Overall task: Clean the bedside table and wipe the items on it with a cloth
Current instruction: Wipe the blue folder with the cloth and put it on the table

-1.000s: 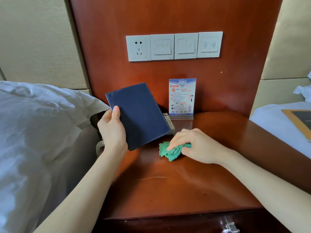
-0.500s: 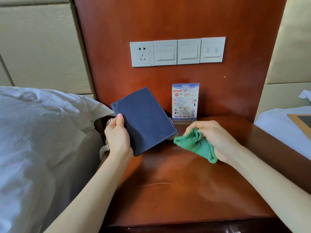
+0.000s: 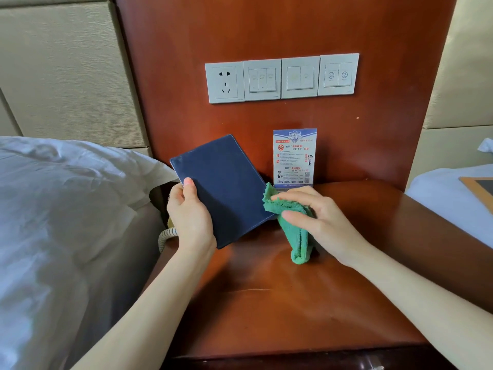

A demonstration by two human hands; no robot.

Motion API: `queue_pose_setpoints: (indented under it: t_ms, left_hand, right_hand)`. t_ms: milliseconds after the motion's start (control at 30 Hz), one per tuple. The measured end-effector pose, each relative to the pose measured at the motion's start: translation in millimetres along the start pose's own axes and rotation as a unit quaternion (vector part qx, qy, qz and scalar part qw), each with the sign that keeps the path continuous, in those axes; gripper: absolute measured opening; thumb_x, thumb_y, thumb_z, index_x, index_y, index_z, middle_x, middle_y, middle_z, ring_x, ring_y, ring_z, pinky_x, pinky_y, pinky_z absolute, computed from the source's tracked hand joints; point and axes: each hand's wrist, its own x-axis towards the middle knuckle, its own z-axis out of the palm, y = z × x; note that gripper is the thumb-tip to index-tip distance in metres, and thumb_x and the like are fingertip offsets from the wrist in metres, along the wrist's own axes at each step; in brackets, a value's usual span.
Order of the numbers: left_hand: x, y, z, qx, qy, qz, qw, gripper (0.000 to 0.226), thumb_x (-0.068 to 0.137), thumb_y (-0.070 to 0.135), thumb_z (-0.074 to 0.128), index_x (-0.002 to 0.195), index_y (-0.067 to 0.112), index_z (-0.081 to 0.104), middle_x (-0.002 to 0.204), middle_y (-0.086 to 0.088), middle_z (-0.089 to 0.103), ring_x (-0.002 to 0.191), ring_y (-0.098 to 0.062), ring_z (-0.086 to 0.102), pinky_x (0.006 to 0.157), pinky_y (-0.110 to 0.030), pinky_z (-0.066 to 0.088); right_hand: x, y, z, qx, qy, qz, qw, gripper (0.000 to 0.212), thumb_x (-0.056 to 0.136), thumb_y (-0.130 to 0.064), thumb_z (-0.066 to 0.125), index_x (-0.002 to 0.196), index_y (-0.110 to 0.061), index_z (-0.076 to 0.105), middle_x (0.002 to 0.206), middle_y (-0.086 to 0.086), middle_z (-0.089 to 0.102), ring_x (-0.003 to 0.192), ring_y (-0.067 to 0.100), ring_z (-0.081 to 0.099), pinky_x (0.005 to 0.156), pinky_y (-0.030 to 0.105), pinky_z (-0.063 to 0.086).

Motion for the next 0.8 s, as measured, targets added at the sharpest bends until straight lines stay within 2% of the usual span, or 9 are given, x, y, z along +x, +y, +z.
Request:
queue_pose_setpoints:
  t_ms: [100, 167, 233, 300, 367, 433, 500, 667, 800]
  left_hand:
    - [-1, -1, 0, -0.009, -0.010, 0.004, 1.000, 0.031, 0.102, 0.031, 0.042, 0.075, 0.018, 0.052, 0.074, 0.009, 0.051, 0.070, -0.007, 0.045, 0.069, -0.023, 0.036]
    - [-3, -3, 1, -0.012, -0.038, 0.021, 0.999, 0.031, 0.102, 0.029, 0.042, 0.078, 0.015, 0.055, 0.077, 0.007, 0.054, 0.072, -0.007, 0.046, 0.069, -0.023, 0.037]
    - [-5, -4, 1, 0.006, -0.074, 0.061, 0.995, 0.034, 0.103, 0.026, 0.041, 0.072, 0.013, 0.049, 0.071, 0.004, 0.046, 0.068, -0.008, 0.040, 0.065, -0.024, 0.032]
    - [-3, -4, 1, 0.022, -0.098, 0.086, 0.991, 0.034, 0.103, 0.024, 0.041, 0.073, 0.011, 0.052, 0.067, 0.007, 0.045, 0.066, -0.006, 0.039, 0.065, -0.023, 0.031]
    - [-1, -5, 1, 0.035, -0.118, 0.089, 0.988, 0.032, 0.102, 0.023, 0.041, 0.087, 0.005, 0.062, 0.063, 0.009, 0.048, 0.063, 0.003, 0.046, 0.066, -0.017, 0.035]
    - [-4, -7, 2, 0.051, -0.156, 0.085, 0.983, 0.031, 0.102, 0.024, 0.043, 0.087, 0.016, 0.069, 0.067, 0.013, 0.060, 0.069, 0.009, 0.055, 0.070, -0.013, 0.040]
    - [-12, -8, 5, 0.051, -0.202, 0.063, 0.976, 0.030, 0.102, 0.024, 0.044, 0.087, 0.022, 0.070, 0.076, 0.018, 0.071, 0.073, 0.007, 0.061, 0.070, -0.014, 0.046]
    - [-18, -5, 6, 0.074, -0.282, 0.049, 0.955, 0.032, 0.102, 0.027, 0.045, 0.090, 0.009, 0.070, 0.081, 0.004, 0.071, 0.075, -0.009, 0.061, 0.071, -0.027, 0.050]
    - [-16, 0, 5, 0.055, -0.308, 0.025, 0.949, 0.031, 0.102, 0.024, 0.045, 0.091, 0.008, 0.070, 0.079, 0.002, 0.071, 0.071, -0.009, 0.062, 0.064, -0.022, 0.053]
  right_hand:
    - [1, 0, 1, 0.015, 0.024, 0.007, 1.000, 0.014, 0.082, -0.038, 0.070, 0.094, -0.030, 0.072, 0.103, -0.013, 0.065, 0.101, 0.003, 0.060, 0.090, 0.023, 0.046]
    - [0, 1, 2, -0.020, 0.048, -0.001, 0.999, 0.004, 0.082, -0.023, 0.072, 0.085, -0.025, 0.069, 0.092, -0.011, 0.068, 0.093, 0.005, 0.062, 0.086, 0.027, 0.048]
    - [-1, 3, 3, -0.076, 0.063, -0.009, 0.995, 0.012, 0.081, -0.014, 0.070, 0.081, -0.023, 0.063, 0.086, -0.013, 0.066, 0.090, 0.003, 0.061, 0.083, 0.025, 0.048]
    - [-2, 4, 4, -0.099, 0.080, -0.008, 0.992, 0.015, 0.082, -0.014, 0.070, 0.084, -0.024, 0.058, 0.091, -0.015, 0.064, 0.094, -0.001, 0.059, 0.082, 0.018, 0.046]
    - [-3, 4, 5, -0.089, 0.104, -0.013, 0.990, 0.016, 0.084, -0.016, 0.069, 0.088, -0.024, 0.056, 0.101, -0.017, 0.063, 0.103, -0.004, 0.057, 0.081, 0.015, 0.045]
    - [-1, 2, 4, -0.072, 0.134, -0.023, 0.988, 0.016, 0.086, -0.016, 0.067, 0.090, -0.024, 0.054, 0.112, -0.012, 0.063, 0.110, 0.001, 0.056, 0.081, 0.017, 0.048]
    - [1, 0, -2, -0.058, 0.158, -0.027, 0.985, 0.015, 0.087, -0.016, 0.066, 0.091, -0.022, 0.054, 0.112, -0.007, 0.063, 0.110, 0.006, 0.057, 0.081, 0.023, 0.052]
    - [3, -1, -13, 0.007, 0.188, -0.003, 0.982, 0.015, 0.087, -0.014, 0.067, 0.094, -0.018, 0.054, 0.107, -0.004, 0.067, 0.098, 0.009, 0.065, 0.068, 0.021, 0.054]
    - [7, -4, -14, 0.089, 0.220, 0.002, 0.971, 0.017, 0.087, -0.012, 0.067, 0.098, -0.017, 0.054, 0.113, -0.001, 0.066, 0.100, 0.010, 0.065, 0.061, 0.013, 0.050]
